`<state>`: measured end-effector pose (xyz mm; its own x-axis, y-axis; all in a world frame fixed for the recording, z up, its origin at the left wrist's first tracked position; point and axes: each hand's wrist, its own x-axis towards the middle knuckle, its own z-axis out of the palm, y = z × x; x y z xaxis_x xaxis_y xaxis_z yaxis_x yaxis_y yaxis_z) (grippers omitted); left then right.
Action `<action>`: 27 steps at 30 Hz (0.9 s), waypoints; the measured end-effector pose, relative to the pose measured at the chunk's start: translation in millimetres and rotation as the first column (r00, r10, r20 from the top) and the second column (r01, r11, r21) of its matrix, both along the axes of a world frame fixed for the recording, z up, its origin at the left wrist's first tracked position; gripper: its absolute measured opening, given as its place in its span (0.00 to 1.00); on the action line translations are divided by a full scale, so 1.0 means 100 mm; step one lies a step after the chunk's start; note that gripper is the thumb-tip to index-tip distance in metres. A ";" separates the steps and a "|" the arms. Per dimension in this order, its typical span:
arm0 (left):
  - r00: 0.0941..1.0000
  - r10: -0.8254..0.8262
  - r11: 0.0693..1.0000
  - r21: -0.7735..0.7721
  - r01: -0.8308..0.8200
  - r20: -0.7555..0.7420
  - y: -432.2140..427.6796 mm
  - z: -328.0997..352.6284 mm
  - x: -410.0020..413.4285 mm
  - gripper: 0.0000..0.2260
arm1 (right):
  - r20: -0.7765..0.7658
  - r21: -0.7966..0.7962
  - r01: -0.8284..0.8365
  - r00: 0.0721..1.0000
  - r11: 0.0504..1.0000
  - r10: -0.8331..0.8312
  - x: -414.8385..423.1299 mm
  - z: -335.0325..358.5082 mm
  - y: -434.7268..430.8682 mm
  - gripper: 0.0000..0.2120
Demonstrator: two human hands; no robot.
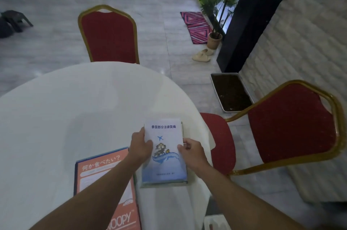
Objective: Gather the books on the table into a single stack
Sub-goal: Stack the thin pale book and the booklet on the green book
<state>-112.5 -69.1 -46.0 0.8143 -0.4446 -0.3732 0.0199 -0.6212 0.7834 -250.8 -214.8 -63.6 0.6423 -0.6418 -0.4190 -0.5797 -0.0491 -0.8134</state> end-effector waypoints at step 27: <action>0.956 -0.241 0.920 0.353 0.171 0.165 -0.02 -0.29 -0.14 0.27 | -0.221 -0.331 -0.002 0.972 0.944 -0.075 0.02 -0.12 0.19 0.18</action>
